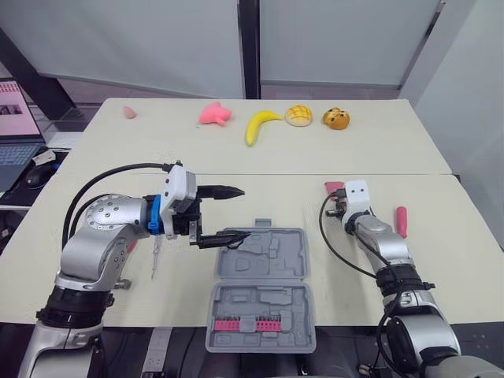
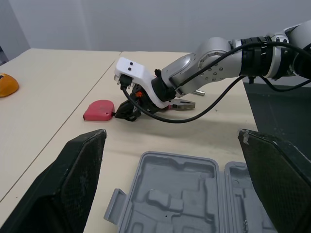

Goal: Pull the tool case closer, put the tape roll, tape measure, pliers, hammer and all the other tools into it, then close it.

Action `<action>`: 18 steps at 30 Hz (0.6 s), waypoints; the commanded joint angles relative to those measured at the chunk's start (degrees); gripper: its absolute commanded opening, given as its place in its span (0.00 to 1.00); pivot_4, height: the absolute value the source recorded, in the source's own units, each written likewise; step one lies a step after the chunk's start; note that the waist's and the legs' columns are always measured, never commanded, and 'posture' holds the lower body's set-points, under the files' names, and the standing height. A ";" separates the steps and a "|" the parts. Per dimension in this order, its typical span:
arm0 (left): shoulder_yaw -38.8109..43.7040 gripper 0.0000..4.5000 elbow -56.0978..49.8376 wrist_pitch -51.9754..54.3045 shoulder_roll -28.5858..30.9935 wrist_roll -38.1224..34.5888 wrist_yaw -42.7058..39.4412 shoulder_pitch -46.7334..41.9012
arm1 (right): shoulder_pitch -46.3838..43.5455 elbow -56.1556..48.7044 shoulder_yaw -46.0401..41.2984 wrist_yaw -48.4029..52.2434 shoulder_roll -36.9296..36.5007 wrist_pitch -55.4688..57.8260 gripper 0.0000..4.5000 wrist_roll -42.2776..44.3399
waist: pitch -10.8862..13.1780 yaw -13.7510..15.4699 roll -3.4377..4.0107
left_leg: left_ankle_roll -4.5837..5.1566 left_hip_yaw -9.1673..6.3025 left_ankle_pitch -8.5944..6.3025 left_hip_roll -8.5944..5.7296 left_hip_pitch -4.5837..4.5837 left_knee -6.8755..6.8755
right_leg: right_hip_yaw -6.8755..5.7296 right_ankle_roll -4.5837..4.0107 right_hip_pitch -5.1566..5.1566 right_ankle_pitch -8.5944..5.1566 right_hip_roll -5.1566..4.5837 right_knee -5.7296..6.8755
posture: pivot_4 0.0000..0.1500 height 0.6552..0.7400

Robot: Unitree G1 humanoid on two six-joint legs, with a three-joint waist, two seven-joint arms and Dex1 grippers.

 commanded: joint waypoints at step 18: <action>-1.41 1.00 -1.76 -11.64 4.60 5.64 -6.04 10.45 | 28.41 -43.73 3.78 9.98 -5.38 19.41 0.01 4.23 | 0.00 0.58 0.01 | 0.01 -0.09 0.00 0.00 -0.04 0.00 | -0.06 0.01 0.02 -0.01 0.00 -0.02 | 1.00 0.96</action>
